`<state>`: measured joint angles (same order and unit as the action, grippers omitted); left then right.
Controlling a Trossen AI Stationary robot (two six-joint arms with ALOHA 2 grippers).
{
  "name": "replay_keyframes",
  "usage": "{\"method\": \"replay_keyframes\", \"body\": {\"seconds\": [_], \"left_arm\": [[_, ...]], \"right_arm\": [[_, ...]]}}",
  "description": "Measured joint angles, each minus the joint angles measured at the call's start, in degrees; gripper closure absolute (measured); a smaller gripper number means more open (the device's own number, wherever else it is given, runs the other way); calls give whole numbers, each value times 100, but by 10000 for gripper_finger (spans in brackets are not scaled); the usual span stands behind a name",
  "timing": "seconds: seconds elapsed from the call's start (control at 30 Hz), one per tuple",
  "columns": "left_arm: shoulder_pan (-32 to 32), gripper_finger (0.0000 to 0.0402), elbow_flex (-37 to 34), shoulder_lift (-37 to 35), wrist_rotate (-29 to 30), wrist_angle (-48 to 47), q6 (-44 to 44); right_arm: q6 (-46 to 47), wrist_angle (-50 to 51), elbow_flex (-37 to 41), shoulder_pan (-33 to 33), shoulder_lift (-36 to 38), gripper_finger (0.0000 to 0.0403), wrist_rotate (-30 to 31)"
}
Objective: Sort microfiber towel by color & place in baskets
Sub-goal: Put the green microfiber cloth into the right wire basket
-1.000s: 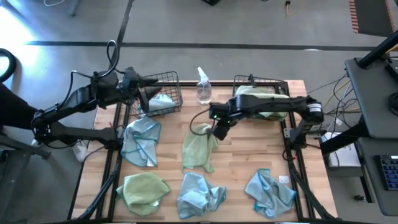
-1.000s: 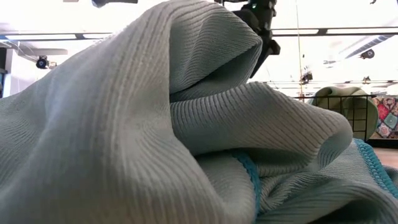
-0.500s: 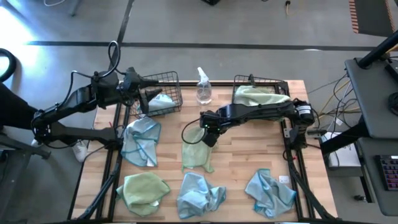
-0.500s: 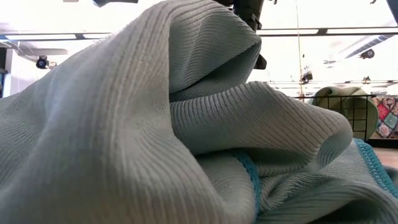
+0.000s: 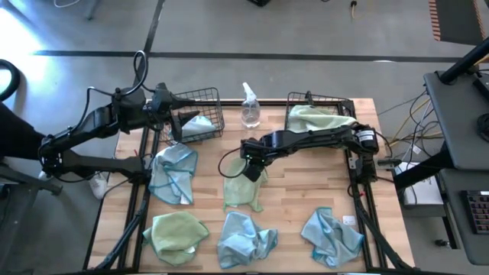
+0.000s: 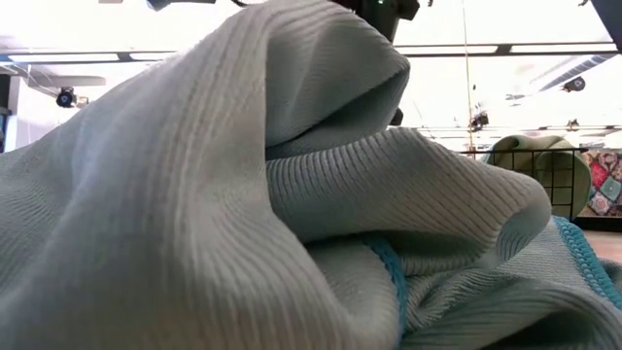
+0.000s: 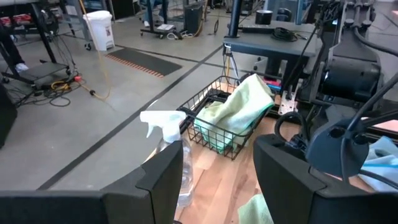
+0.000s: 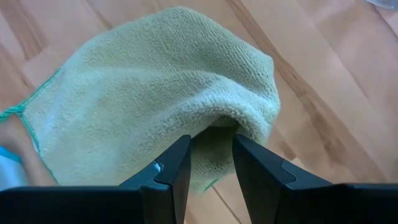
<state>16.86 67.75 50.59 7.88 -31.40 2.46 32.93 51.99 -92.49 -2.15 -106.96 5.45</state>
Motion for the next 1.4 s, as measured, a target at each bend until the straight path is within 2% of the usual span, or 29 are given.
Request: {"method": "replay_keyframes", "body": {"seconds": [0.3,0.73,0.93,1.23,1.4], "left_arm": [[0,222,0,0,0,4,0],[0,222,0,0,2,9,40],[0,222,0,0,2,9,61],[0,222,0,0,2,4,61],[0,222,0,0,0,1,59]], "right_arm": [[-320,-44,0,-2,-17,287,11],[-252,-173,11,-2,-128,287,-98],[-136,-360,-28,2,-417,287,-153],[-125,-381,-240,2,-1006,287,-712],[-161,-393,-456,4,-1239,287,-743]]}}
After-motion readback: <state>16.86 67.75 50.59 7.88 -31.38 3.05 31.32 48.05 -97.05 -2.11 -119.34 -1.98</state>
